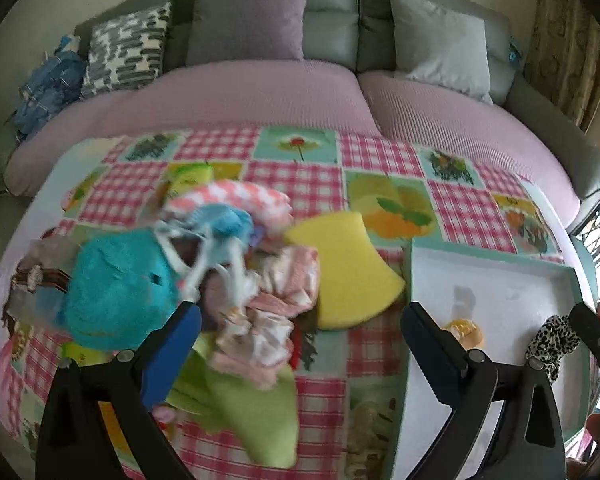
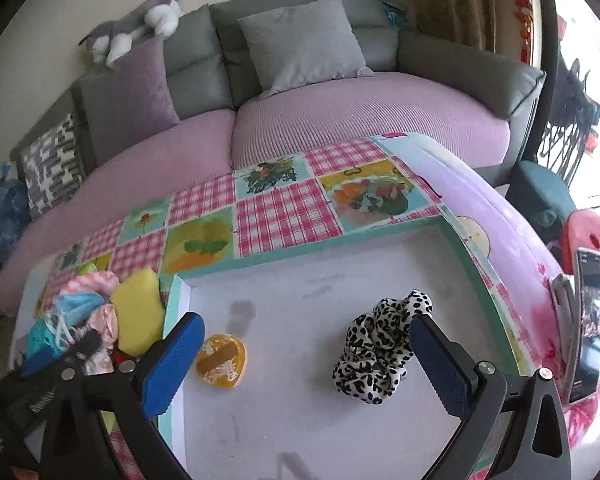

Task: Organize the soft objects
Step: 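Open the right tool over the tray while the left releases the bun inside, then grasp the green cloth with the right tool while the left grasps the green tissue pack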

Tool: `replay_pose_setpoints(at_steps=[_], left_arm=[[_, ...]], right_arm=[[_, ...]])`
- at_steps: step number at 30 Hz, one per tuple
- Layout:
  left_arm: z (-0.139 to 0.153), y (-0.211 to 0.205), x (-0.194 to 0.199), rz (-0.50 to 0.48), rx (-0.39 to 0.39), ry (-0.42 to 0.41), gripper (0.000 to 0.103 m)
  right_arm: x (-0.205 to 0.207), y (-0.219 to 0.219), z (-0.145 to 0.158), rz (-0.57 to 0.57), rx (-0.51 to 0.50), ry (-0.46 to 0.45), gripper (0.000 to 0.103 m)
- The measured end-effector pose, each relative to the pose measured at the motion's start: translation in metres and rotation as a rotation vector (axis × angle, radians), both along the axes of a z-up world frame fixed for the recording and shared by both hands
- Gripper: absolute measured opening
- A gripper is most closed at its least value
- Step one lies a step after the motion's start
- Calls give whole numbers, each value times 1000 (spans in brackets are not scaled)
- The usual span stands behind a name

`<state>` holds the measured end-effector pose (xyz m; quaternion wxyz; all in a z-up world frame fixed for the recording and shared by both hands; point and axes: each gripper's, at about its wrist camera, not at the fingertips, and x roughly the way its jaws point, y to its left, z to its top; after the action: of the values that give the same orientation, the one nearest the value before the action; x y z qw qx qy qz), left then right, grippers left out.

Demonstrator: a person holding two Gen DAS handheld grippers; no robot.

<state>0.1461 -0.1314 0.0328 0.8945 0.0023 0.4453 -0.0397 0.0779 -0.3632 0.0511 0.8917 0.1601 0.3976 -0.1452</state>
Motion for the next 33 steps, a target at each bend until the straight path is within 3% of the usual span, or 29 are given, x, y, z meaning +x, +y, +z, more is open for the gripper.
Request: replay_pose_setpoints(at_steps=[7,19,26,33], left_arm=[[10,25,-8,1,-26,-79,100],[21,73,-13,-3,-124,-71,100],[29,121,-17,106,-69,-114,100],[33,190,-24,270,-84,-97,100]], right_arm=[[10,18,-6,13,-31,45,103],[27,70,1,111,-51,-6,103],[39,117,-1,214,-44,-17,103],[47,158,-4,334,7,-37,103]])
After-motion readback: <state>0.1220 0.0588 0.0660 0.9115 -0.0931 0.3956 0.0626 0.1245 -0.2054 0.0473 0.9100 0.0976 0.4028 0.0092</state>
